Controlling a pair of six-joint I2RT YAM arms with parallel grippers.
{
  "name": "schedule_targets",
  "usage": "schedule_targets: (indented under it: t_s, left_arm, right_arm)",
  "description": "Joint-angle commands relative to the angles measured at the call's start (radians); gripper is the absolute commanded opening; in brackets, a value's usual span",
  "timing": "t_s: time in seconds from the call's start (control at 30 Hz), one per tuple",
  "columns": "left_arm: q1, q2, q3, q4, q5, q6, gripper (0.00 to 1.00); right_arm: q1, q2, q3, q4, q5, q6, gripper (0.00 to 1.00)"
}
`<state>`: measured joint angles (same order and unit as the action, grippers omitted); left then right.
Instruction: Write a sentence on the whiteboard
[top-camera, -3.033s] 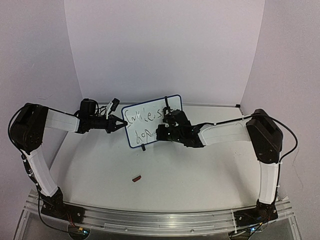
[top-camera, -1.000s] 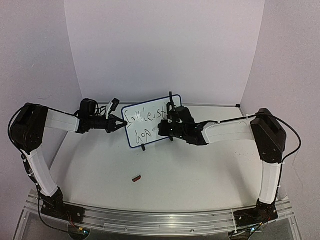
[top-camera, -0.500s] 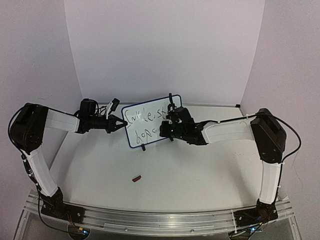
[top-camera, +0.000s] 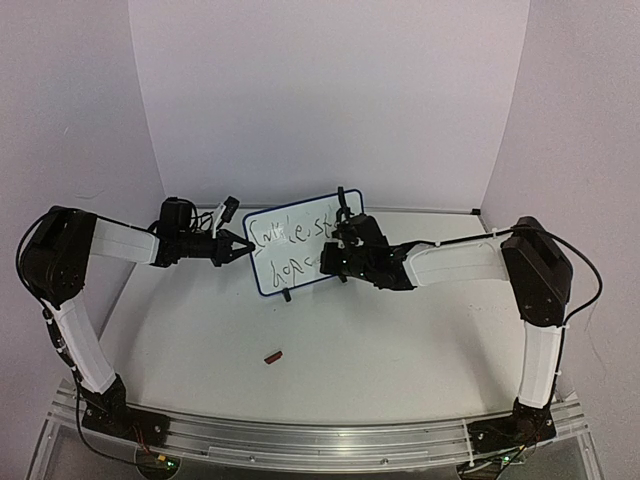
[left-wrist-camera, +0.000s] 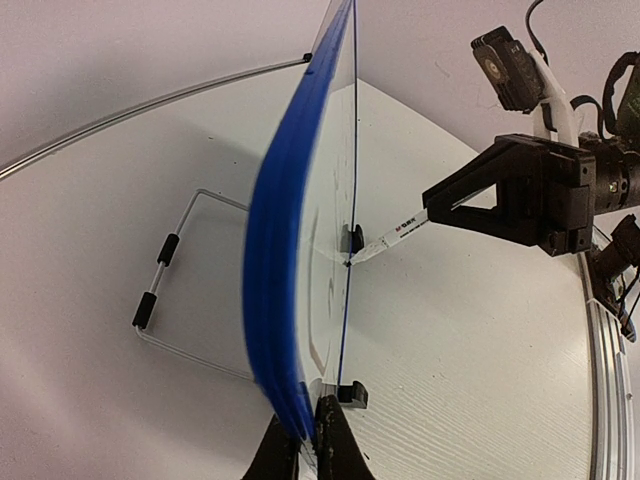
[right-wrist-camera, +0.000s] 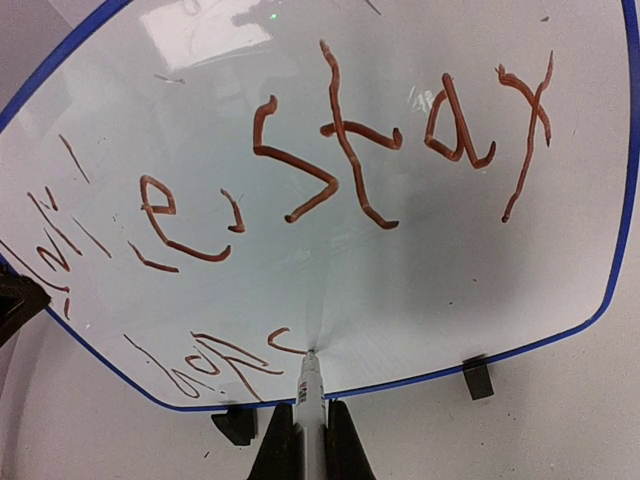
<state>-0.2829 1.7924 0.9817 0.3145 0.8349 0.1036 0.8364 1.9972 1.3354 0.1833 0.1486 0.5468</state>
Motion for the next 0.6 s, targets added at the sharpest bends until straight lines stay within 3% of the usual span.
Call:
schedule_targets:
  t_s: [0.0, 0.57]
  left_arm:
    - [0.0, -0.004, -0.013, -0.052, -0.097, 0.065, 0.0]
    - [-0.001, -0.003, -0.012, -0.052, -0.097, 0.065, 0.0]
  right_arm:
    - [-0.006, -0.042, 0.019, 0.045, 0.029, -0.009, 0.0]
    - [-0.006, -0.043, 0.029, 0.068, -0.002, -0.012, 0.0]
